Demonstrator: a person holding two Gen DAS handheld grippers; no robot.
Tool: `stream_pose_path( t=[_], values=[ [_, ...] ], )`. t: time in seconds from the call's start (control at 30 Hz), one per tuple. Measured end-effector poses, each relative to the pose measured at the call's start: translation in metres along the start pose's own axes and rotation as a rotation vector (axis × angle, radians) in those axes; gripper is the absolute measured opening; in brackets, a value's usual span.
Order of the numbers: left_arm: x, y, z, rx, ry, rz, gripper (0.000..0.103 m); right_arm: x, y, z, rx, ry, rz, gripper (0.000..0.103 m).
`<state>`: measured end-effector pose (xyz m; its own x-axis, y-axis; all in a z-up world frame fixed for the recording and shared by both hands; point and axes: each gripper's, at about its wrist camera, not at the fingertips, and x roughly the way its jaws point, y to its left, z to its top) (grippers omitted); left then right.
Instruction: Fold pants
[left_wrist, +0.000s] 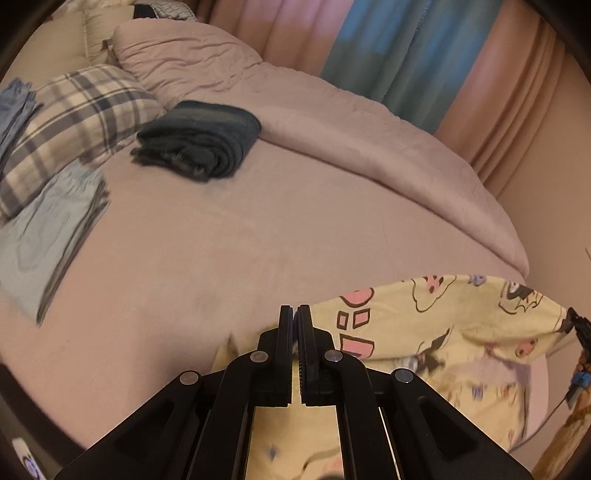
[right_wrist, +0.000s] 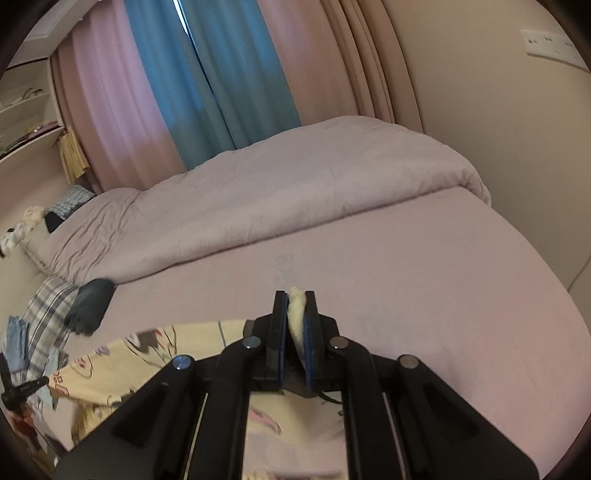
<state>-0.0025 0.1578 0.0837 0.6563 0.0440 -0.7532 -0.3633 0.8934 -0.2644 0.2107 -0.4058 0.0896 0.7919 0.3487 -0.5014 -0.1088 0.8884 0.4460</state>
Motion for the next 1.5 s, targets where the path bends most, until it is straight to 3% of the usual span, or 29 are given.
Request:
stream_pose_path(
  t=[0.13, 0.33, 0.53, 0.7, 0.83, 1.0, 1.07, 1.13, 1.3, 1.37, 1.43, 1.5],
  values=[
    [0.007, 0.014, -0.033, -0.011, 0.061, 0.026, 0.003, -0.016, -0.026, -0.046, 0.042, 0.01, 0.031, 0.008],
    [0.032, 0.042, -0.061, -0.058, 0.138, 0.054, 0.003, -0.027, -0.056, -0.122, 0.115, 0.096, 0.018, 0.008],
    [0.063, 0.05, -0.074, -0.029, 0.194, 0.103, 0.003, -0.03, -0.075, -0.162, 0.191, 0.151, -0.02, 0.008],
    [0.063, 0.068, -0.073, -0.081, 0.157, 0.146, 0.003, -0.036, -0.075, -0.171, 0.204, 0.151, -0.024, 0.008],
    [0.058, 0.084, -0.068, -0.128, 0.175, 0.102, 0.003, -0.048, -0.078, -0.169, 0.198, 0.132, -0.011, 0.008],
    [0.057, 0.078, -0.073, -0.116, 0.183, 0.047, 0.003, -0.042, -0.074, -0.177, 0.146, 0.196, -0.062, 0.013],
    [0.057, 0.073, -0.074, -0.116, 0.195, 0.031, 0.003, -0.042, -0.072, -0.182, 0.133, 0.231, -0.08, 0.019],
    [0.056, 0.066, -0.072, -0.094, 0.206, 0.049, 0.003, -0.048, -0.069, -0.186, 0.121, 0.256, -0.091, 0.034],
    [0.048, 0.035, -0.063, -0.018, 0.165, 0.066, 0.003, -0.076, -0.058, -0.191, 0.055, 0.237, -0.114, 0.037],
    [0.045, 0.02, -0.059, 0.009, 0.148, 0.067, 0.009, -0.087, -0.057, -0.189, 0.062, 0.243, -0.13, 0.046],
    [0.047, 0.003, -0.057, 0.05, 0.129, 0.057, 0.031, -0.097, -0.058, -0.185, 0.091, 0.236, -0.124, 0.051],
    [0.054, -0.016, -0.058, 0.092, 0.126, 0.033, 0.037, -0.1, -0.058, -0.179, 0.117, 0.226, -0.127, 0.054]
  ],
)
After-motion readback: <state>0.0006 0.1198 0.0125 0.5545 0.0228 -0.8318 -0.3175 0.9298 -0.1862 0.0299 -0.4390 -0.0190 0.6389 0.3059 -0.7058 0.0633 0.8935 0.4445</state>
